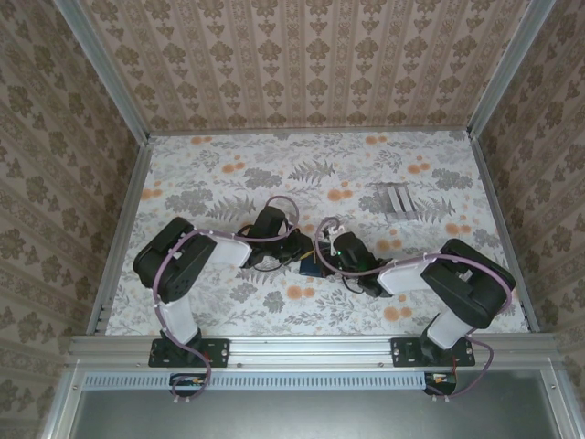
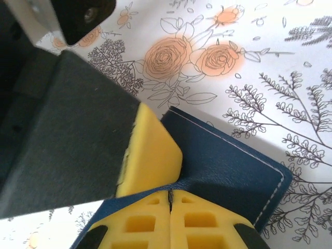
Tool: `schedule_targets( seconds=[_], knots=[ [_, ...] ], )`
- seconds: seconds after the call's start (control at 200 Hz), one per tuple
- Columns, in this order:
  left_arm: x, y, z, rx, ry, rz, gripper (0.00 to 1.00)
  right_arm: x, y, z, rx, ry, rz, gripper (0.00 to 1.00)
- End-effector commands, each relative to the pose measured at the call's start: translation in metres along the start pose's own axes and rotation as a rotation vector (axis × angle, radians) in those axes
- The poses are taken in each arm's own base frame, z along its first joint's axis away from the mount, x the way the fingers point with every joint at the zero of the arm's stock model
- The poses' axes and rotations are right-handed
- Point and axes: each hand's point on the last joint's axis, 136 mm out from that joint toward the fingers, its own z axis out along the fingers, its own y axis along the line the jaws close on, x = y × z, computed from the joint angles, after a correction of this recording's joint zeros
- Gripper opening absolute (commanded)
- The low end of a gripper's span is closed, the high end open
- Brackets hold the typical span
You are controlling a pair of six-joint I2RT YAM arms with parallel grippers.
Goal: Put the credit cards into the card holder
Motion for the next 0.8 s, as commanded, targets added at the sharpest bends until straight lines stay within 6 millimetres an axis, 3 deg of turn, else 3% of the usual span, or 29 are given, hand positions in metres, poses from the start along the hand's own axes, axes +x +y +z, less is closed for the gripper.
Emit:
schedule_targets(
  seconds=[0.0, 0.18, 0.42, 0.65, 0.795],
  knots=[
    [0.012, 0.048, 0.009, -0.116, 0.021, -0.096, 0.13, 0.069, -0.025, -0.008, 0.090, 0.134, -0.110, 0.00],
    [0.009, 0.045, 0.006, -0.096, 0.014, -0.098, 0.13, 0.082, -0.039, -0.010, 0.118, 0.129, -0.139, 0.00],
    [-0.001, 0.031, -0.010, -0.059, -0.018, -0.082, 0.13, 0.104, -0.045, 0.006, 0.128, 0.189, -0.194, 0.00],
    [-0.018, 0.014, -0.058, -0.040, -0.105, -0.045, 0.14, 0.110, -0.043, 0.013, 0.113, 0.210, -0.229, 0.00],
    [-0.028, 0.013, -0.091, -0.056, -0.173, -0.022, 0.15, 0.093, -0.026, 0.022, 0.072, 0.215, -0.270, 0.00]
  ],
)
